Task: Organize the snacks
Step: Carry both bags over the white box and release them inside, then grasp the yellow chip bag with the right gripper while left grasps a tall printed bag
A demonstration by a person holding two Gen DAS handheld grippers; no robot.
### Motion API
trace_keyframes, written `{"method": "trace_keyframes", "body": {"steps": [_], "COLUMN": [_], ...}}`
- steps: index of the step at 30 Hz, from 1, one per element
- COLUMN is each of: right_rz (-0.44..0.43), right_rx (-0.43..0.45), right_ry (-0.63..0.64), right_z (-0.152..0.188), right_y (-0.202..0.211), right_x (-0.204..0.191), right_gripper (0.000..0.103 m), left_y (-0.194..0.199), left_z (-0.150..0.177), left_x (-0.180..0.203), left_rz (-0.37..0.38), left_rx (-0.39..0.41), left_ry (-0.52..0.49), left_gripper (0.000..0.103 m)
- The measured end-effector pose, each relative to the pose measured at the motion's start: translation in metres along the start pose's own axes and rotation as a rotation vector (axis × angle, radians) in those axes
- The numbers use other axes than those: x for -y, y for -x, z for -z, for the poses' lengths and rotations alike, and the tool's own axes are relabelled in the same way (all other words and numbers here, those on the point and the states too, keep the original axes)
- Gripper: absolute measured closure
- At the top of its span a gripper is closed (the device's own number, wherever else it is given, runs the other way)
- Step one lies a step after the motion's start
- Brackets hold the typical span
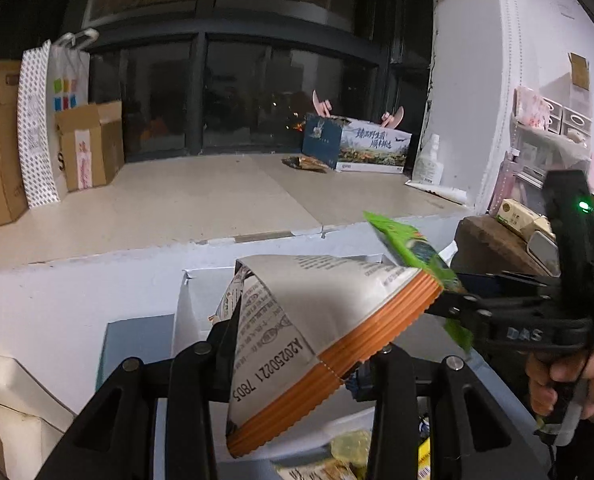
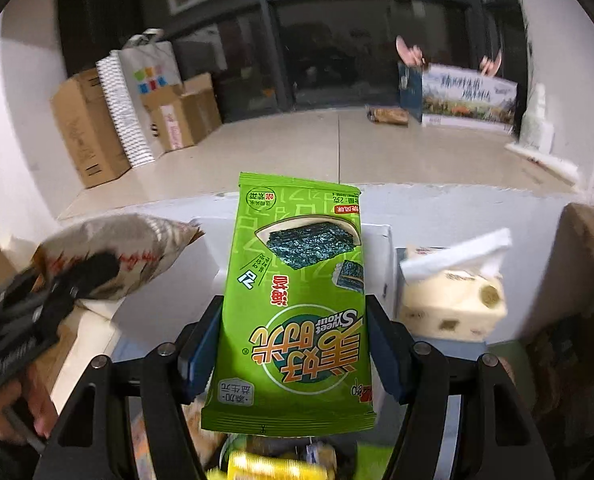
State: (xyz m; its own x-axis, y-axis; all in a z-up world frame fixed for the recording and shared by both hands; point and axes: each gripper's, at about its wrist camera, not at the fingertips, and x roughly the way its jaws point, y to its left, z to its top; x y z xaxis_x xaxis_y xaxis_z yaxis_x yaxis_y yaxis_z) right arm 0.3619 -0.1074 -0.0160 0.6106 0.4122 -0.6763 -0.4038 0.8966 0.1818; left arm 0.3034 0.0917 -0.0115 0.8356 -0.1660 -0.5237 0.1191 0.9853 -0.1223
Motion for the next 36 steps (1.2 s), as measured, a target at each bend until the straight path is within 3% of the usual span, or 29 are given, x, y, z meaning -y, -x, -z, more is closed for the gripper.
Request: {"method": "trace_keyframes", "body": {"steps": [3,4,5,6,7,12,19,25,28,33,36], "right_rz": [0.000,-0.017,-0.026,-0.026,-0.027,-0.017,-0.095,-0.142,-0.106,-0.088,-0.050], "right_rx": [-0.028,-0.042,-0.047,-0.044,-0.029,0.006,0.124,0.150,0.140,0.051,0.013], "right_ry": [-0.013,-0.030,-0.047,-0.065,-0.082,-0.069,0.011,0.039,0.041,-0.014,0.008], "right_z": [-0.011,-0.013,-0.014,-0.013,-0.012,-0.007,0.012,0.072,0.120,0.183,0.203], "right_y": [-0.026,-0.032,-0.035,-0.037,-0.036,-0.026,0.039,0.105,0.129,0.139,0.137], "right_x": [0.002,0.005,0.007,0.010,0.014,0.019,0.002,-0.008,-0.006,0.003,0.002], "right_gripper": [0.029,0.026,0.010,0.000,0.000,0.000,0.000,0.000,0.000,0.000,0.000], "left_y": [-0.021,-0.025,-0.023,-0.022,-0.021,-0.006,0.047,0.109,0.137,0.163,0.176], "left_z": [0.001,0.003,0.006,0.007,0.009,0.017,0.033,0.082,0.119,0.170,0.188], "left_x": [-0.008,-0.011,-0.015,-0.018,-0.020,-0.025,-0.015,0.014,0.028,0.049,0.059], "left_rz": [-0.016,-0.032,-0.035,-0.032,-0.021,-0.014,-0.015,-0.003,0.021,0.009,0.027], "left_rx": [-0.073,-0.084,-0.065,-0.056,-0.055,-0.063,-0.020,0.004,0.001,-0.032,-0.040], "left_ry": [0.018,0.023,0.031,0.042,0.052,0.067,0.091,0.072,0.089,0.111,0.132], "left_gripper": [0.045,0.028,0.010,0.004,0.001,0.000,0.000,0.000,0.000,0.000,0.000]}}
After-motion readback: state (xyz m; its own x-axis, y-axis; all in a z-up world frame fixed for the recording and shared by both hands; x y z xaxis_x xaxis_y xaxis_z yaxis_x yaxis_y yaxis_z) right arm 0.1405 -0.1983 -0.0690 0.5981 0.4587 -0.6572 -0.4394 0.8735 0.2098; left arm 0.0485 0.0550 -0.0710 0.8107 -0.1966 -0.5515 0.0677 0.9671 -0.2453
